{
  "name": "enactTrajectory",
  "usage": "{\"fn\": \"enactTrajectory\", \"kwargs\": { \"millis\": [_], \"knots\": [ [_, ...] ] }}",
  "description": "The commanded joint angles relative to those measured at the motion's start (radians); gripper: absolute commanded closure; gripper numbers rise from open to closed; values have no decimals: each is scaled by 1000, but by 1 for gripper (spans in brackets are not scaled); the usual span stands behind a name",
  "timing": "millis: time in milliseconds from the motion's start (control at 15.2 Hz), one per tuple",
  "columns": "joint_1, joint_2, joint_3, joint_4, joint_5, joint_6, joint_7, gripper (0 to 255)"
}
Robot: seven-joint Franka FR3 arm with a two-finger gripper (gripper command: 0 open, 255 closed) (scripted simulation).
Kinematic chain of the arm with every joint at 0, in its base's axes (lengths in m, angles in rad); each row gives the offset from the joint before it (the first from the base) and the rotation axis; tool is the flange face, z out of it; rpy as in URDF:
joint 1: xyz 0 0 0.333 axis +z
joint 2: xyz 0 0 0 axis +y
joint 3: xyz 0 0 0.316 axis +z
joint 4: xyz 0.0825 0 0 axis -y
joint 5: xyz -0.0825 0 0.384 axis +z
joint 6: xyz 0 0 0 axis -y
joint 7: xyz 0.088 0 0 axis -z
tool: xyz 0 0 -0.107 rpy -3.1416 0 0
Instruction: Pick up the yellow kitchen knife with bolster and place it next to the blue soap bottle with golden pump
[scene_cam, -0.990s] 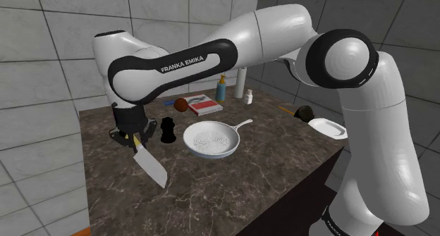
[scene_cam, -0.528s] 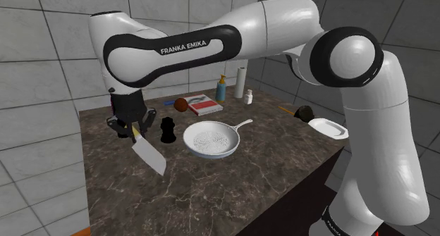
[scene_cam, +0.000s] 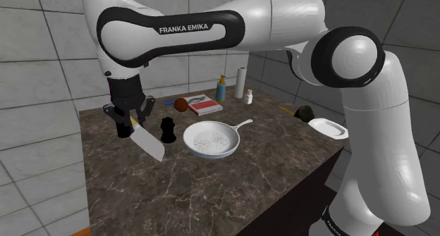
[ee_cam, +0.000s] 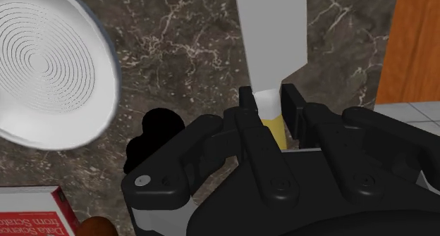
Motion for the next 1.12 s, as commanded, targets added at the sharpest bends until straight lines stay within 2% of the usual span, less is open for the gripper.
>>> {"fn": "enactTrajectory", "kwargs": {
  "millis": [0,528,990,1056],
  "knots": [
    [4,0,1,29,1,-29,-3,255],
    [29,22,0,173,-6,-150,-14,255],
    [66,68,-4,344,-23,-272,-25,255],
    [33,30,-3,282,-9,-247,-41,255]
  ]
}}
